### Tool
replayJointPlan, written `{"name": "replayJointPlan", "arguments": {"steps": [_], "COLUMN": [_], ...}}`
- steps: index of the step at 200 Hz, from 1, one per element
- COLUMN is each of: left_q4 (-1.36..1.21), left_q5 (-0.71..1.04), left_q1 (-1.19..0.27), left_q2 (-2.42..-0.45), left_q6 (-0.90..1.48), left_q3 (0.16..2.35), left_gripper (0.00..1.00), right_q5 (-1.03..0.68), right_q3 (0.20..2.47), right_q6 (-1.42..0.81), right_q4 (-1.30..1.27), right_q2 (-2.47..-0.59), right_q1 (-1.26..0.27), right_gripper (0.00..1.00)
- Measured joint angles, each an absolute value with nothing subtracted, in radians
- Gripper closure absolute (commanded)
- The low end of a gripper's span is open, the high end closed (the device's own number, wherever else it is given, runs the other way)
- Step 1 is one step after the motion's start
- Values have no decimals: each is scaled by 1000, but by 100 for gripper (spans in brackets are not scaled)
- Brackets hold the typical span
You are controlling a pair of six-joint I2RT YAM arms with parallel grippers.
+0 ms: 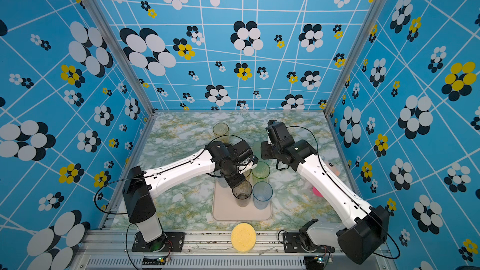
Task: Place the glasses into the tray
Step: 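Lower the grey cup onto the tray and open the left gripper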
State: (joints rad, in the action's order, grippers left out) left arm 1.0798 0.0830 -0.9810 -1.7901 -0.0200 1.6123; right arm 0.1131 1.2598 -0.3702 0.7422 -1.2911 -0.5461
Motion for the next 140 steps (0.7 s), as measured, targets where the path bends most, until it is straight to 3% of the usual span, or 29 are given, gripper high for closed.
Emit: {"name": "replayJointPlan", "arguments": {"steps": [140], "left_q4": [1087], "left_q5": [95], "left_q1": [-981], "left_q2": [-1788], "left_q6": [-20], "left_q3": [1619], "left_gripper": [70], "right_q5": [97], "right_q3": [1260], "right_q6": [-370], "right_q4": [721], "right_q2": [-1305], "right_q1": [-546], "right_gripper": [59]}}
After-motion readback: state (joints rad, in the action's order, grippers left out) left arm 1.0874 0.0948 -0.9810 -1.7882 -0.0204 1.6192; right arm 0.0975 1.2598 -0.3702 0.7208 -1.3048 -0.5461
